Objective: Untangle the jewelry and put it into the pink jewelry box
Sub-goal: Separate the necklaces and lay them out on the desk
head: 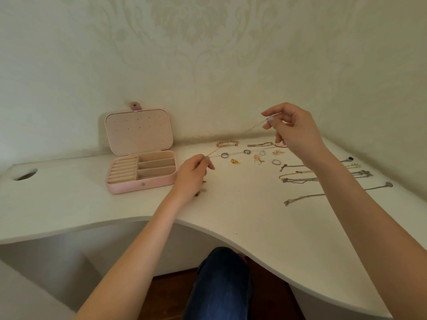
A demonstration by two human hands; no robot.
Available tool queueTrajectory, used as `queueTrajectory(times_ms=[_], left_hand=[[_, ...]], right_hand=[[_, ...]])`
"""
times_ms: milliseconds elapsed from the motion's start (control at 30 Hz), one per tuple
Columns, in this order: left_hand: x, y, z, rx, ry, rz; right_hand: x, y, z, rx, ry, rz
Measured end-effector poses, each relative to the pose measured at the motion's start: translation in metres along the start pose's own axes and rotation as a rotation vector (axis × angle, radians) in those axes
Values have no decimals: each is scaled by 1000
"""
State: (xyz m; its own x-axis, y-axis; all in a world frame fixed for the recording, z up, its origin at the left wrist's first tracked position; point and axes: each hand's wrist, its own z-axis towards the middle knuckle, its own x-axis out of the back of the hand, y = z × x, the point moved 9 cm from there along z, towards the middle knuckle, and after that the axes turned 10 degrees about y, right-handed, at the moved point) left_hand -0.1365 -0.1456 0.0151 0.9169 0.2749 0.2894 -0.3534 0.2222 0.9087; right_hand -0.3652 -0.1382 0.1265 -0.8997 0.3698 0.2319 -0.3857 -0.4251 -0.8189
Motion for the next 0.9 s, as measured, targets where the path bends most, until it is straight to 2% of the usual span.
queueTrajectory(times_ms=[167,333,533,600,700,767,833,900], left_hand=[[14,-5,8,-93,71,179],[4,2,0,-236,45,651],[-16,8,-9,-373,-106,748],[-18,15,-10,-374,-109,638],[-23,40,-15,-245,-113,153],[-42,60,-25,-127,-236,-133],[-65,79,-38,-68,-377,-277],[-76,89,-45,-44,-381,-331]], right_hand=[[19,-8,4,37,80,-5],[21,-22,1,60,41,4],[3,-26,-7,49,-78,13],[-6,-26,-11,28,-127,32],[-22,-30,-18,7,-207,116],[-34,-36,-23,7,-259,162],[-42,-41,-25,2,-280,185],[-40,-42,-22,5,-251,170]])
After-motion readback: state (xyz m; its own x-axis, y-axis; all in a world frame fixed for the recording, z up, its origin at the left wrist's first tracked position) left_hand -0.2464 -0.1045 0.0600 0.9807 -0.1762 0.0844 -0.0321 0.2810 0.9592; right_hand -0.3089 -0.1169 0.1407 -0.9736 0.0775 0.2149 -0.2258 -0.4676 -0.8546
